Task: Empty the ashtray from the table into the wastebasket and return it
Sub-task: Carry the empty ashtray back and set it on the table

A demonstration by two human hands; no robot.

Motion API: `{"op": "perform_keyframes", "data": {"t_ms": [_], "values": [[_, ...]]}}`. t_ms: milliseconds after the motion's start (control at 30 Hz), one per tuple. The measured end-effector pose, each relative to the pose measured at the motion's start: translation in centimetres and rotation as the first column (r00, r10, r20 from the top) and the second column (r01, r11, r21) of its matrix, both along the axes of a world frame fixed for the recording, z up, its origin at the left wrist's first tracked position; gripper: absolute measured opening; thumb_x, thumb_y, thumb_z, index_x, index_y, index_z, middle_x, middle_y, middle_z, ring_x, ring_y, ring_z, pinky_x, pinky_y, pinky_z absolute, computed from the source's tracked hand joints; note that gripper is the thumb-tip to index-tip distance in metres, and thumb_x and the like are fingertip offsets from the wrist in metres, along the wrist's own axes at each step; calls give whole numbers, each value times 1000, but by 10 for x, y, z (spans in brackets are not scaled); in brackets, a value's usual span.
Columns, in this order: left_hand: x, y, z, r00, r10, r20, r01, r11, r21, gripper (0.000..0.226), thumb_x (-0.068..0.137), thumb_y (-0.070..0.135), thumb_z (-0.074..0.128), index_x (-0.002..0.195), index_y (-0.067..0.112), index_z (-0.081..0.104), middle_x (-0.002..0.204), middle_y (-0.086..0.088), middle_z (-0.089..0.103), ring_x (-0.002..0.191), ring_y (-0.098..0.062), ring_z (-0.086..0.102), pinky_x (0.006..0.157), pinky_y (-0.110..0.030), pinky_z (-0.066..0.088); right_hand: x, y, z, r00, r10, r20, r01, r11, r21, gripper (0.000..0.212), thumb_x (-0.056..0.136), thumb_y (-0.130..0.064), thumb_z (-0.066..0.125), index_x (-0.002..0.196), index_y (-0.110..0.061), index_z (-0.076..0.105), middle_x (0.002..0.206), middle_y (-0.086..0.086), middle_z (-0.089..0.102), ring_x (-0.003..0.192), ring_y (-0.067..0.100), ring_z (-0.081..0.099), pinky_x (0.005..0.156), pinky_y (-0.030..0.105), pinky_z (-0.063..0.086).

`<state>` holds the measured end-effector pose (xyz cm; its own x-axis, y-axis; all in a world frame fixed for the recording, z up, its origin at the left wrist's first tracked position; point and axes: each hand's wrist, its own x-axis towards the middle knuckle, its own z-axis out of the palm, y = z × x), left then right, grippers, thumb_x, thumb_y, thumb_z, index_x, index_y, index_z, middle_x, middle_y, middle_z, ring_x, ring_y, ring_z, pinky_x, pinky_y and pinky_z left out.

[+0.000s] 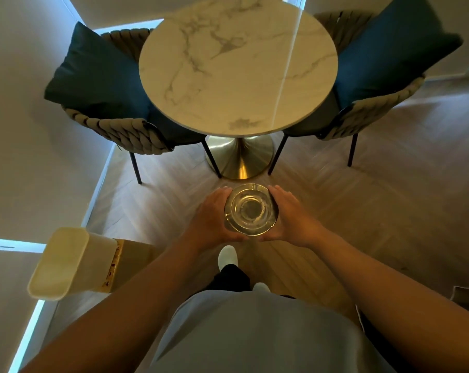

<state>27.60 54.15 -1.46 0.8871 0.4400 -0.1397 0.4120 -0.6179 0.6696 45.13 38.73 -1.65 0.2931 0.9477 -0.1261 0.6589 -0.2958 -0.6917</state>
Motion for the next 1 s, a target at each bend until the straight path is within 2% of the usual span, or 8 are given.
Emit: {"op": "perform_keyframes", "data": {"t_ms": [167, 267, 367, 600, 733, 833, 1000], "values": [[20, 38, 5, 997, 17, 72, -16, 1000, -17, 102, 57, 43, 93, 140, 12, 44, 138, -5, 54, 127, -18, 51, 106, -40, 47, 19, 43, 1, 1000, 6, 0, -6, 1000, -22, 104, 55, -65, 83, 141, -30, 35, 132, -8, 50, 121, 13, 48, 101, 44, 47], [34, 67, 5, 997, 5, 83, -3, 1000, -24, 99, 58, 43, 93, 139, 12, 46, 136, -4, 55, 125, -19, 53, 106, -37, 46, 30, 73, -1, 1000, -5, 6, 5, 998, -67, 110, 55, -68, 82, 144, -30, 31, 138, -7, 48, 128, 16, 46, 104, 45, 45], [47, 97, 5, 996, -31, 90, 32, 999, -9, 96, 59, 46, 91, 137, 12, 46, 134, -4, 56, 122, -17, 54, 104, -38, 47, 41, 96, -2, 999, -35, 9, 36, 993, -112, 119, 54, -69, 81, 149, -26, 25, 148, -3, 41, 139, 21, 37, 110, 49, 40], [74, 152, 7, 993, -85, 82, 83, 996, 36, 99, 58, 59, 86, 137, 18, 44, 132, 1, 56, 120, -14, 54, 100, -39, 51, 63, 145, 2, 996, -89, 14, 90, 987, -130, 125, 50, -73, 81, 150, -25, 23, 151, 0, 39, 141, 22, 35, 112, 50, 38], [92, 171, 10, 992, -98, 79, 94, 994, 50, 102, 56, 56, 88, 138, 18, 43, 134, 2, 55, 122, -13, 53, 101, -38, 50, 79, 162, 7, 993, -116, 8, 116, 991, -61, 114, 49, -72, 82, 143, -33, 31, 138, -9, 48, 128, 16, 46, 104, 47, 46], [110, 183, 13, 992, -90, 85, 86, 995, 51, 100, 55, 58, 87, 137, 21, 42, 131, 3, 56, 118, -12, 53, 99, -36, 51, 97, 173, 8, 993, -112, 18, 114, 988, -102, 118, 50, -72, 81, 146, -30, 26, 145, -3, 44, 135, 21, 41, 107, 50, 44], [145, 200, 12, 996, -66, 55, 64, 997, 37, 102, 56, 54, 88, 140, 20, 40, 135, 3, 53, 123, -15, 52, 102, -40, 50, 135, 195, 12, 995, -94, -21, 93, 994, -48, 104, 49, -68, 82, 135, -39, 32, 126, -10, 51, 114, 14, 49, 95, 46, 51]]}}
